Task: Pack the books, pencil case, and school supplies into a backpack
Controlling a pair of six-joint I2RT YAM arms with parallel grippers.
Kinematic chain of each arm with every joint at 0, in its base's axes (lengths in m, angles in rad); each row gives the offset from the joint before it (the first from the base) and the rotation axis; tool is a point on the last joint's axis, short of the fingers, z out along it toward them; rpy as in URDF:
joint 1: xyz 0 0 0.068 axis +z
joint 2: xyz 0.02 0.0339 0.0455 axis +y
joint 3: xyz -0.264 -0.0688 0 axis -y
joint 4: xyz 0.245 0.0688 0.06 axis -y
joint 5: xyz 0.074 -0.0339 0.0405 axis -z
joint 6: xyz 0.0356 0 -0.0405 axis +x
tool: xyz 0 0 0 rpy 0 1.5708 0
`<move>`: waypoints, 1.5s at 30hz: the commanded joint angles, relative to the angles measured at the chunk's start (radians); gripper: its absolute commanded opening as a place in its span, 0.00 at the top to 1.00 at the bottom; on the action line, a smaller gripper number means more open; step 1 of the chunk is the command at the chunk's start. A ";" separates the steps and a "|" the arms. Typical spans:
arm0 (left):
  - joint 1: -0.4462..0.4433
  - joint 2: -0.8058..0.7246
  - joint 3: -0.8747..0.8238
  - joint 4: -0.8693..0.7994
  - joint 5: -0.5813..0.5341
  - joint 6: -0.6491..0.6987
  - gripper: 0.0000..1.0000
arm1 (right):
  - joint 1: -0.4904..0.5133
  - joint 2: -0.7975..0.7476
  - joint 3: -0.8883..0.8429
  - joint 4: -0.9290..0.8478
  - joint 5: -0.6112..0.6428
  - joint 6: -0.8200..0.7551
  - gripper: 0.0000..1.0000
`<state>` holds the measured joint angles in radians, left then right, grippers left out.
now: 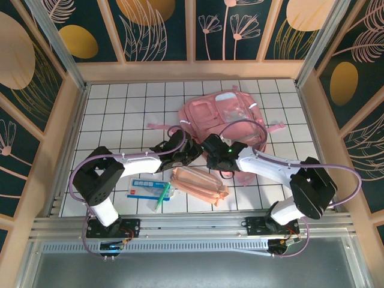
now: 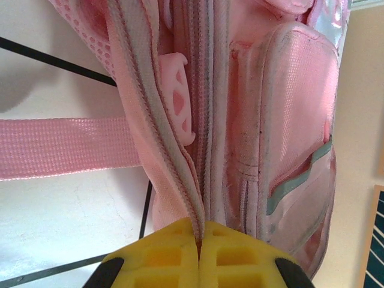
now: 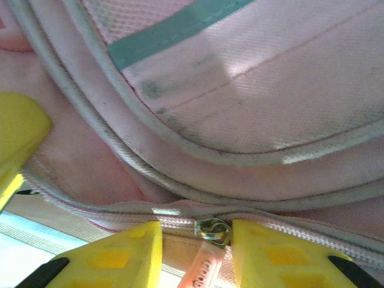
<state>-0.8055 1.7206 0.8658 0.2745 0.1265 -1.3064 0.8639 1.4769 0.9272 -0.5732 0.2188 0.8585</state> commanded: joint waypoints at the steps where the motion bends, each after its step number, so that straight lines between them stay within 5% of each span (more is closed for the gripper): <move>1: -0.001 -0.028 0.021 0.011 -0.037 -0.001 1.00 | 0.001 0.027 0.016 -0.124 0.063 0.048 0.66; 14: -0.001 -0.020 0.015 0.003 -0.076 0.013 1.00 | 0.001 -0.039 0.029 -0.163 0.103 0.038 0.90; 29: -0.001 -0.013 0.019 0.019 -0.066 0.012 1.00 | -0.003 -0.018 -0.047 -0.070 -0.012 0.030 0.83; 34: 0.001 -0.018 0.008 0.019 -0.084 0.014 1.00 | -0.009 -0.033 -0.051 -0.076 0.016 0.027 0.99; 45: 0.130 -0.046 -0.036 -0.039 -0.091 0.141 1.00 | -0.041 -0.151 -0.077 -0.293 0.235 0.123 1.00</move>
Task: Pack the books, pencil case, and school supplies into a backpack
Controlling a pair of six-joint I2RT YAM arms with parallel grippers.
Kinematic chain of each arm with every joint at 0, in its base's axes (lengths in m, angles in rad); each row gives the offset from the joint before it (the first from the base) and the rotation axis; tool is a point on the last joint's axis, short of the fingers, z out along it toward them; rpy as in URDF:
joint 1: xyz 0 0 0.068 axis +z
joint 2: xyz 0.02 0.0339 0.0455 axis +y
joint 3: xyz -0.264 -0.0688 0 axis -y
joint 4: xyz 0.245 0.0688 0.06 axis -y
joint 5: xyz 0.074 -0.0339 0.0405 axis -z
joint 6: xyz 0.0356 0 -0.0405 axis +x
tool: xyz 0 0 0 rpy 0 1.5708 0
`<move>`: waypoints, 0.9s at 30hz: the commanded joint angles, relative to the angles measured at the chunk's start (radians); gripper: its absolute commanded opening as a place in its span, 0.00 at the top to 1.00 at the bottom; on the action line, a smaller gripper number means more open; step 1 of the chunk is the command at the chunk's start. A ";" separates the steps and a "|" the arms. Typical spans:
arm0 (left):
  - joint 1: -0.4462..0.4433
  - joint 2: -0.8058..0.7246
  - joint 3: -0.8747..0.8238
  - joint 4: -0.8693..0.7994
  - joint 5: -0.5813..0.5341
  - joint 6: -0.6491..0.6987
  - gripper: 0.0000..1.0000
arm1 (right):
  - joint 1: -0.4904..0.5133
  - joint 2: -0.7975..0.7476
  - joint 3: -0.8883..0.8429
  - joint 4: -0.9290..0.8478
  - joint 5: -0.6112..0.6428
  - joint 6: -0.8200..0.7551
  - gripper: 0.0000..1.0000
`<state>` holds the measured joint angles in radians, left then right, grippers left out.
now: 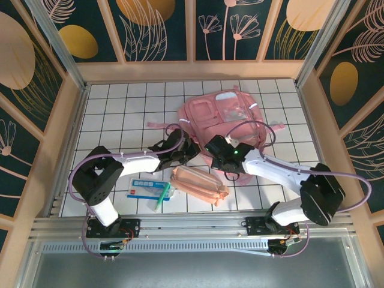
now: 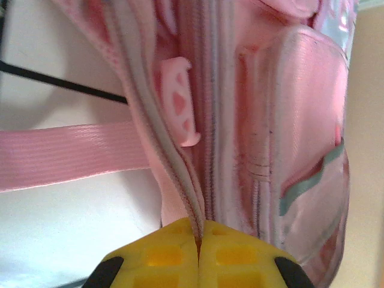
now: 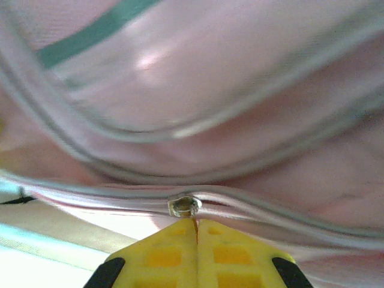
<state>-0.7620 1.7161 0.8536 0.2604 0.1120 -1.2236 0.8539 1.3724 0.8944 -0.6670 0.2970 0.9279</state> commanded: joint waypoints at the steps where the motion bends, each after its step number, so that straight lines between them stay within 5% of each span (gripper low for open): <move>1: 0.109 -0.046 -0.026 -0.031 -0.079 0.076 1.00 | -0.048 -0.058 -0.057 -0.201 0.153 0.042 1.00; 10: 0.217 0.059 0.211 -0.156 -0.038 0.352 1.00 | -0.099 -0.126 -0.144 0.005 -0.088 -0.124 1.00; 11: 0.219 0.073 0.241 -0.173 -0.019 0.361 0.95 | -0.097 -0.129 -0.143 0.019 -0.096 -0.125 1.00; 12: 0.220 0.084 0.264 -0.189 0.009 0.369 0.73 | -0.097 -0.129 -0.141 0.044 -0.116 -0.148 1.00; 13: 0.219 0.089 0.276 -0.203 0.046 0.360 0.58 | -0.098 -0.127 -0.131 0.065 -0.135 -0.171 1.00; 14: 0.218 0.086 0.274 -0.216 0.079 0.335 0.55 | -0.098 -0.124 -0.122 0.075 -0.144 -0.188 1.00; 17: 0.170 0.022 0.203 -0.247 0.098 0.210 0.52 | -0.099 -0.121 -0.088 0.141 -0.221 -0.289 1.00; 20: 0.062 -0.052 0.176 -0.335 -0.034 0.179 0.45 | -0.102 -0.116 -0.059 0.183 -0.275 -0.346 1.00; 27: -0.046 -0.025 0.136 -0.308 -0.081 0.033 0.44 | -0.127 -0.098 -0.032 0.220 -0.338 -0.385 1.00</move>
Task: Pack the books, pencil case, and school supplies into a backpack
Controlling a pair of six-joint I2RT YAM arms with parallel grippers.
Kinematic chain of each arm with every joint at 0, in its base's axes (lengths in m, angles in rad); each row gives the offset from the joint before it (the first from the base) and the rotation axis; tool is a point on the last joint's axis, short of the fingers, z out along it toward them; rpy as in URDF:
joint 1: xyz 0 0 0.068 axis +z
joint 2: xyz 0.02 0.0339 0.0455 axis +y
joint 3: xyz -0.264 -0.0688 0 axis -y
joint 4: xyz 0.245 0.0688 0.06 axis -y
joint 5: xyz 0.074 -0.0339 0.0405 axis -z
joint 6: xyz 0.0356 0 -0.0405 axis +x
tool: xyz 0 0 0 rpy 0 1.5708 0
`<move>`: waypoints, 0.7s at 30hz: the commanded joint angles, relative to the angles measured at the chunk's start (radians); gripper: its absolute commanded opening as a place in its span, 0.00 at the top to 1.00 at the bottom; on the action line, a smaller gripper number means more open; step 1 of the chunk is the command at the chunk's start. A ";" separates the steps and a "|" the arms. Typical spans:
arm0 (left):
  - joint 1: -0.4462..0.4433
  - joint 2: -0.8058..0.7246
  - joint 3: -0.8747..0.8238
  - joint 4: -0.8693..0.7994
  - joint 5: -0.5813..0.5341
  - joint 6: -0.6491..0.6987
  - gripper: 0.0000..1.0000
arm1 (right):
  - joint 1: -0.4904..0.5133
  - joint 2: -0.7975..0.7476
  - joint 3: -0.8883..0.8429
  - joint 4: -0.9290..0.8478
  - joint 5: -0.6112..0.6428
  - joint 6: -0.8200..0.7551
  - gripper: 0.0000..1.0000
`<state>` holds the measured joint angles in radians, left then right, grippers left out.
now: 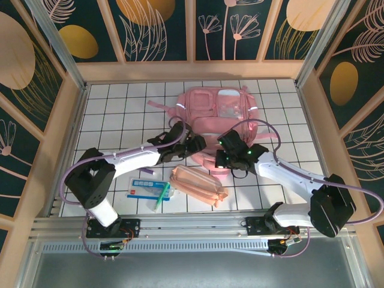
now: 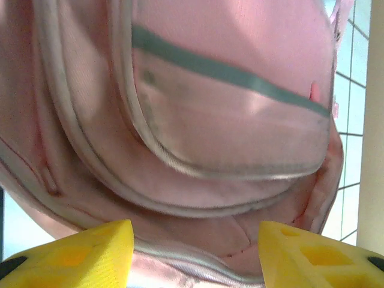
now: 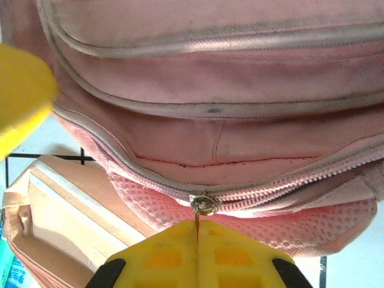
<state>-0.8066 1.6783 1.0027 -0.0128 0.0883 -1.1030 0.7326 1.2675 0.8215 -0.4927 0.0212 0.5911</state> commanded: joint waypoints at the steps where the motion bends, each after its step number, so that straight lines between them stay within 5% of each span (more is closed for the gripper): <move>1: -0.010 0.024 -0.005 -0.045 -0.070 -0.106 0.43 | -0.006 0.004 0.043 0.044 -0.066 -0.052 1.00; 11: -0.056 0.076 -0.011 -0.068 -0.153 -0.199 0.43 | -0.025 -0.022 0.039 0.007 -0.029 -0.054 1.00; 16: -0.105 -0.028 -0.007 -0.249 -0.261 -0.249 0.27 | -0.026 -0.020 0.039 0.017 -0.045 -0.048 1.00; 21: -0.135 0.009 0.006 -0.275 -0.271 -0.271 0.27 | -0.025 -0.011 0.025 0.052 -0.081 -0.048 1.00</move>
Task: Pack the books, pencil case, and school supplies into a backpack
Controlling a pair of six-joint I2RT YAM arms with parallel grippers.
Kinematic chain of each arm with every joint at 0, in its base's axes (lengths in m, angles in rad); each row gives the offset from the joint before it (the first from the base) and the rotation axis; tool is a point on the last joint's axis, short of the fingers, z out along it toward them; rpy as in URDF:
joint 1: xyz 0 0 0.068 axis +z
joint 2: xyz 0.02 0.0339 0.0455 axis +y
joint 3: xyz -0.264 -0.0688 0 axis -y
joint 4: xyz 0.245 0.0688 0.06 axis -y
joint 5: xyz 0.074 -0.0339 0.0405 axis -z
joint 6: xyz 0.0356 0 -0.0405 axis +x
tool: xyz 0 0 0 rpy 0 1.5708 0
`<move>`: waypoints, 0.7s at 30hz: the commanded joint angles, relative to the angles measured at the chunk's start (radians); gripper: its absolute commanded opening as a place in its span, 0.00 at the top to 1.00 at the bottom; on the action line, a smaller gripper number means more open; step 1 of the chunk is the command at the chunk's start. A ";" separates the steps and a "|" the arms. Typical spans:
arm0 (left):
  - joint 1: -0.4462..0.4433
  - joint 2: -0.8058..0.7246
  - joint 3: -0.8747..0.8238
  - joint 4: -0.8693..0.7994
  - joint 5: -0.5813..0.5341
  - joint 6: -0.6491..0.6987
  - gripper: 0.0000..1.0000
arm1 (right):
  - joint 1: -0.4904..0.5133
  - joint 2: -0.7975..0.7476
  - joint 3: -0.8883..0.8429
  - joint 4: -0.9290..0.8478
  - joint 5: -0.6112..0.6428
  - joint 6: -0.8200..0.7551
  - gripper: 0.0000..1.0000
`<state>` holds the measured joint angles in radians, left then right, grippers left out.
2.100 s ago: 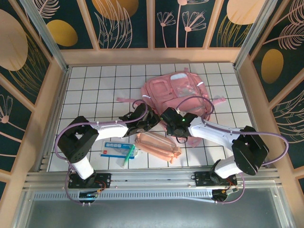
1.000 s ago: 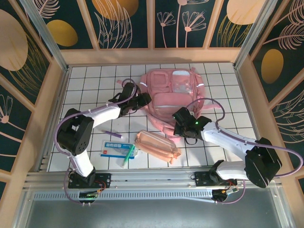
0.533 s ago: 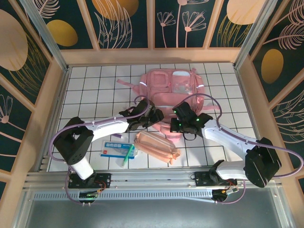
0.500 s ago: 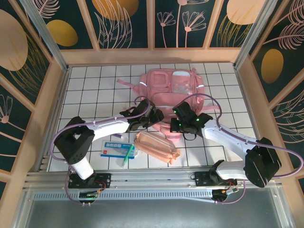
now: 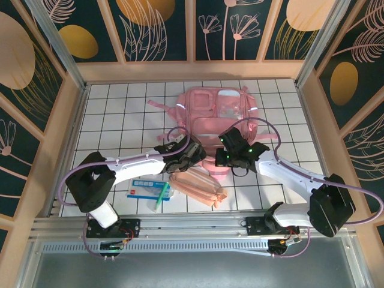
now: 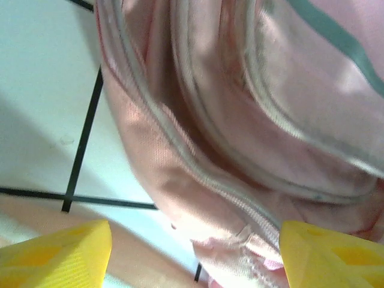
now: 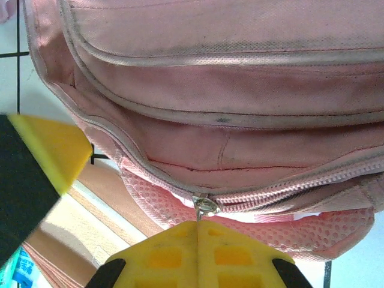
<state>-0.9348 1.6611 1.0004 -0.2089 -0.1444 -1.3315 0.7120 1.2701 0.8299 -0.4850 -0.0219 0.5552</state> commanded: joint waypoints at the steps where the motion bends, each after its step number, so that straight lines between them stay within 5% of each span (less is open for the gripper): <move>1: -0.007 0.045 0.015 -0.065 -0.038 -0.046 0.28 | -0.005 -0.010 0.019 0.045 -0.042 -0.013 1.00; 5: -0.007 0.147 0.051 -0.016 -0.037 -0.068 0.40 | -0.004 -0.004 0.034 0.019 -0.040 -0.011 1.00; 9: 0.021 0.120 0.021 0.039 -0.084 0.017 1.00 | -0.006 -0.012 0.021 -0.049 0.031 -0.014 1.00; 14: 0.134 0.007 -0.010 -0.005 -0.093 0.146 1.00 | -0.028 0.013 -0.002 -0.138 0.117 0.007 1.00; 18: 0.196 -0.063 -0.022 -0.019 -0.082 0.189 1.00 | -0.031 0.028 -0.005 -0.109 0.031 -0.015 1.00; 20: 0.196 -0.079 -0.022 -0.006 -0.052 0.158 1.00 | -0.029 0.032 0.022 -0.093 -0.028 -0.013 0.85; 21: 0.195 -0.086 -0.063 0.020 -0.012 0.133 0.80 | -0.029 0.036 0.042 -0.085 -0.060 -0.014 0.79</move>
<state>-0.7250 1.6173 0.9791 -0.1947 -0.1925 -1.1973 0.6861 1.2964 0.8303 -0.5743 -0.0044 0.5537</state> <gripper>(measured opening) 0.090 0.176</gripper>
